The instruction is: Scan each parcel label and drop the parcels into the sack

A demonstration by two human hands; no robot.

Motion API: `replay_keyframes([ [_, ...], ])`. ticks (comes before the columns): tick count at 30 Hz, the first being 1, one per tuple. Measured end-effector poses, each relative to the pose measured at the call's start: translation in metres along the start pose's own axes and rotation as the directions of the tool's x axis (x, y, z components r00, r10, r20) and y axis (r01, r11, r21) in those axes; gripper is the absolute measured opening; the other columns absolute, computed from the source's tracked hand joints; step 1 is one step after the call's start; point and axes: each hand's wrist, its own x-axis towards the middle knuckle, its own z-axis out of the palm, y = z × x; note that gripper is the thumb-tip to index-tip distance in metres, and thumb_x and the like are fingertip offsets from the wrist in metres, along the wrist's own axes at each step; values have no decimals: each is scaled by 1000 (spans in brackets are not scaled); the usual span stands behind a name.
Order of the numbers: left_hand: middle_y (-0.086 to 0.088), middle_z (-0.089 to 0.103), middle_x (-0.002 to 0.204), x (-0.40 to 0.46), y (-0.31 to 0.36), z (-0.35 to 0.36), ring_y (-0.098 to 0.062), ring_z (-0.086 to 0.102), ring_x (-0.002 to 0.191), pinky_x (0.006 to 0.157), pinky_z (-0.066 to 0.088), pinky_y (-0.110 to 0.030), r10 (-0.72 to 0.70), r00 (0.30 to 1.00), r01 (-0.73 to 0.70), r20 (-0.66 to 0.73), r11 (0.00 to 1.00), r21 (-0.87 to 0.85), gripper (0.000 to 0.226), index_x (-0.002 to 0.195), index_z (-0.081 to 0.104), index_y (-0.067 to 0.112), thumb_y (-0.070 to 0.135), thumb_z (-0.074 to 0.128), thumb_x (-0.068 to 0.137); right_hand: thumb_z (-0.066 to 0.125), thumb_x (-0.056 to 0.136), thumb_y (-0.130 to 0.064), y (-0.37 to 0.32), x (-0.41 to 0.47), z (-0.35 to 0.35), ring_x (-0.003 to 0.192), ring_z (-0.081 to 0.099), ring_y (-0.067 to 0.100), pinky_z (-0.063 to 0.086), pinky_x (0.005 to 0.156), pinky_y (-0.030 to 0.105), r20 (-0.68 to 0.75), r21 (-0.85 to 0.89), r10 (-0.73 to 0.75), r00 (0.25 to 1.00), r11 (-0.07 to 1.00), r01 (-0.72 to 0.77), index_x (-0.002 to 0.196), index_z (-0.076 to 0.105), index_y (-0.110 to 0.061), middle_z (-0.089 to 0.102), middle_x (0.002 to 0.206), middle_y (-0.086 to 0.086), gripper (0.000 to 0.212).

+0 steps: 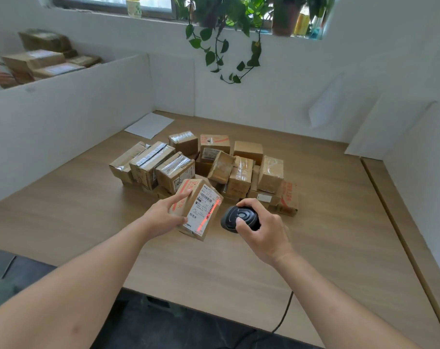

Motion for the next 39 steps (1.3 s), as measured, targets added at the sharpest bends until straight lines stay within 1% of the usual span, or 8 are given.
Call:
replay_keyframes([
  [8, 8, 46, 158, -41, -7, 7, -21, 48, 141, 114, 47, -49, 35, 984, -45, -173, 998, -54, 81, 145, 33, 74, 32, 78, 92, 58, 91, -56, 2, 9, 13, 89, 71, 9, 63, 77, 46, 42, 212, -114, 993, 972, 102, 123, 57, -48, 71, 100, -19, 33],
  [12, 7, 49, 155, -75, -23, 9, -19, 54, 136, 113, 49, -48, 21, 964, -58, -265, 989, -134, 81, 146, 27, 76, 32, 74, 96, 65, 105, -40, -17, 7, 41, 95, 68, 11, 65, 81, 46, 59, 411, -94, 994, 909, 62, 122, 59, -44, 67, 106, -19, 19],
  [15, 6, 41, 162, -105, -37, 10, -21, 48, 142, 114, 49, -47, 5, 951, -63, -308, 982, -178, 84, 153, 16, 71, 28, 67, 102, 63, 103, -50, -38, 1, 73, 101, 69, 15, 66, 80, 50, 112, 490, -83, 990, 872, 18, 121, 57, -51, 66, 111, -22, 19],
  [19, 8, 37, 165, -142, -62, 1, -22, 44, 146, 118, 41, -44, -38, 929, -17, -368, 989, -146, 80, 158, 7, 65, 32, 59, 107, 63, 103, -48, -73, -14, 113, 102, 73, 20, 63, 68, 36, 173, 565, -131, 976, 825, 10, 125, 57, -43, 67, 114, -16, 23],
  [21, 8, 42, 162, -162, -81, -12, -22, 47, 144, 121, 38, -45, -71, 911, 32, -407, 994, -102, 78, 155, 7, 69, 37, 59, 106, 64, 105, -44, -90, -23, 134, 103, 73, 20, 63, 68, 34, 218, 580, -168, 961, 814, 11, 120, 56, -49, 67, 114, -17, 17],
  [26, 10, 47, 159, -211, -145, -54, -18, 45, 145, 125, 32, -43, -127, 861, 101, -492, 992, -80, 78, 144, 9, 83, 41, 62, 103, 65, 99, -48, -138, -50, 194, 100, 74, 21, 65, 81, 54, 299, 578, -207, 932, 816, -4, 113, 58, -55, 70, 112, -16, 17],
  [32, 0, 48, 159, -267, -229, -113, -24, 44, 146, 124, 34, -47, -196, 831, 169, -521, 980, -101, 77, 139, 13, 86, 46, 63, 99, 66, 90, -59, -205, -95, 283, 104, 75, 16, 64, 92, 53, 380, 573, -227, 896, 819, -36, 113, 61, -54, 74, 108, -21, 25],
  [39, -5, 51, 151, -334, -326, -177, -29, 52, 136, 119, 37, -43, -325, 826, 325, -461, 942, -82, 76, 143, 9, 83, 49, 61, 100, 68, 104, -44, -274, -147, 369, 99, 76, 15, 66, 79, 50, 478, 530, -231, 848, 845, -69, 105, 55, -67, 73, 110, -18, 26],
])
